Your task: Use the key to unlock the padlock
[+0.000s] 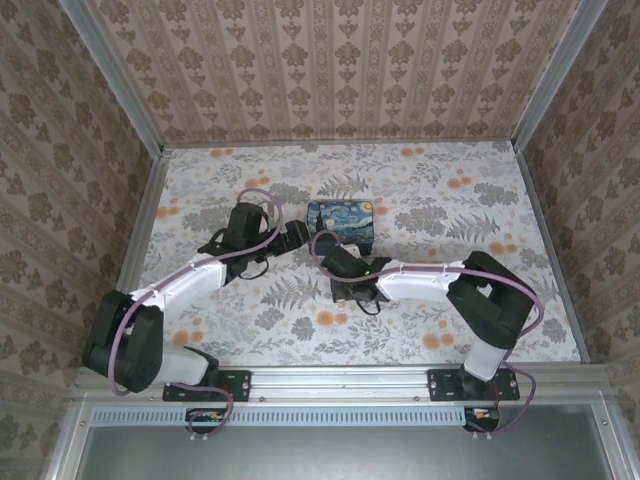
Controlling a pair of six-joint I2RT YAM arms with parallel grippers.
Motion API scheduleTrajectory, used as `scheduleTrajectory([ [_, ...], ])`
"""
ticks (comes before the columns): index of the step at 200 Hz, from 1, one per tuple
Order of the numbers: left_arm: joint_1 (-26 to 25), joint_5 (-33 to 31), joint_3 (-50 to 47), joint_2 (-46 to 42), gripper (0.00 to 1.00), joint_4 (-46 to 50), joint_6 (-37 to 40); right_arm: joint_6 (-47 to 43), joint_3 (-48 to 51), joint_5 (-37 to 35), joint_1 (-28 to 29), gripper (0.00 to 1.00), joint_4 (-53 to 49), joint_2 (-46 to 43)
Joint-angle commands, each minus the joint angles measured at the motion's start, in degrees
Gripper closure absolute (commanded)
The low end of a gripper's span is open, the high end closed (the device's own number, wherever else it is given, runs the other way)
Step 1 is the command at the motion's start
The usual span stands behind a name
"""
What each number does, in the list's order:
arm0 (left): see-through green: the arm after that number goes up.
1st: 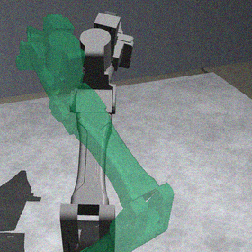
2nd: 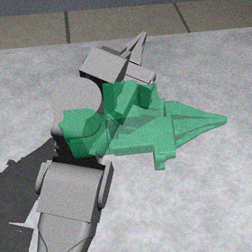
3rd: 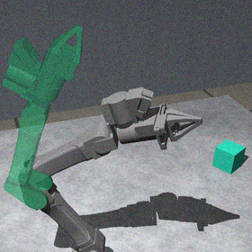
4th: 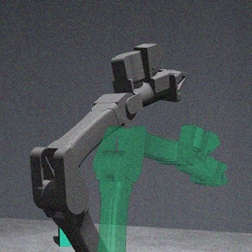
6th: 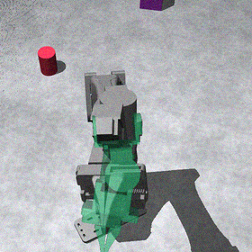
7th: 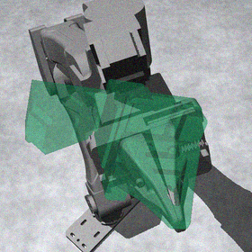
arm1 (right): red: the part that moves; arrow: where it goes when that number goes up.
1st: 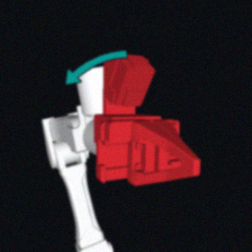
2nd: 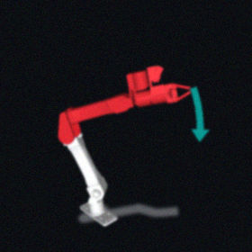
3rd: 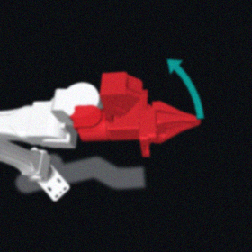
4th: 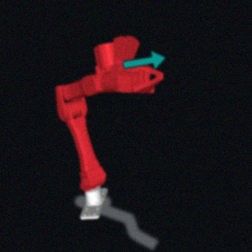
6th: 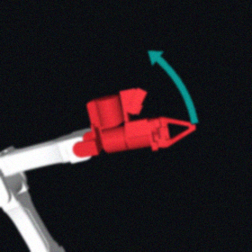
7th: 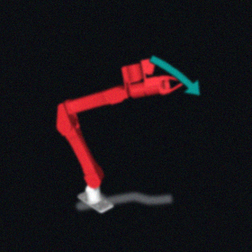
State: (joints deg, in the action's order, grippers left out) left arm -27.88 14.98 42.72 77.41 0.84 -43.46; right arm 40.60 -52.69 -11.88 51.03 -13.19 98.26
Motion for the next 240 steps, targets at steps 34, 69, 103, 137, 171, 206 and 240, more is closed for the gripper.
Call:
scheduleTrajectory([
  [34,0.6,4.2,-0.5,-1.1,0.0,-0.8,-0.3,6.4,6.8,4.2,-0.5,1.0,8.7,-7.9],
  [69,0.6,7.2,-1.9,-1.4,0.0,-3.4,-2.9,8.3,10.2,5.9,-1.3,1.0,14.5,-11.4],
  [103,0.5,11.7,-2.8,-1.8,0.0,-7.1,-6.1,10.9,15.9,9.3,-4.4,1.0,24.9,-15.9],
  [137,-0.1,14.4,-2.9,-2.1,0.0,-10.1,-10.9,14.3,20.3,12.2,-7.8,1.0,35.6,-21.4],
  [171,-2.1,14.2,-1.9,-1.8,0.0,-12.6,-17.9,17.3,21.2,12.8,-10.6,1.0,41.0,-26.1],
  [206,-3.9,12.9,-3.0,-0.2,0.05,-21.6,-30.0,19.1,18.9,11.5,-11.4,1.0,43.1,-29.0],
  [240,-5.5,9.5,-6.3,2.2,0.13,-36.4,-44.3,22.1,17.5,9.8,-11.4,1.0,48.3,-28.6],
])
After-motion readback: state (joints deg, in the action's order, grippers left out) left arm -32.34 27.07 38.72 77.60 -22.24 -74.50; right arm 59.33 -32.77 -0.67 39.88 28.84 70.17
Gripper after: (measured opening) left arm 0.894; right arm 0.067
